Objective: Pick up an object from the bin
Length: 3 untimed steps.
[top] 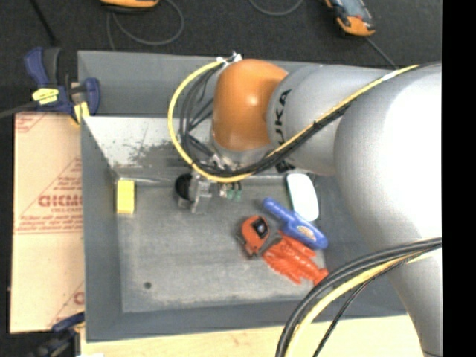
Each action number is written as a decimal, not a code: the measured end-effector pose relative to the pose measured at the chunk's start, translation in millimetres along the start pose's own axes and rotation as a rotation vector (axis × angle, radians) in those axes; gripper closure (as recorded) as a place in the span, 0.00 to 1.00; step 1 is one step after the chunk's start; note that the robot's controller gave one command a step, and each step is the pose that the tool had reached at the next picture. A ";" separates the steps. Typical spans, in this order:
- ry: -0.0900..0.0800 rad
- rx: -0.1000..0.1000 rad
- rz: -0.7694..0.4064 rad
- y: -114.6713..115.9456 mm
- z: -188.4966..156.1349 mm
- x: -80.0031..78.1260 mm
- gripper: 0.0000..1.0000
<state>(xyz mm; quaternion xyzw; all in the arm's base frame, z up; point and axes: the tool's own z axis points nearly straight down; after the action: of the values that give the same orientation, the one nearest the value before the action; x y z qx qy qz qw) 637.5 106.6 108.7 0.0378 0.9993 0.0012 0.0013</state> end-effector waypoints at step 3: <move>-0.001 0.003 -0.038 -17.2 -10.5 6.7 1.00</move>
Offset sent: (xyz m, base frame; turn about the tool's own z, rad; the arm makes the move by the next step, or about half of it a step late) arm 0.0134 -0.0022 0.0152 0.0576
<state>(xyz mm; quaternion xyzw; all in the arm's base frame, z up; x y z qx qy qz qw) 629.4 90.0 119.1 0.0189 0.9998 -0.0004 0.0019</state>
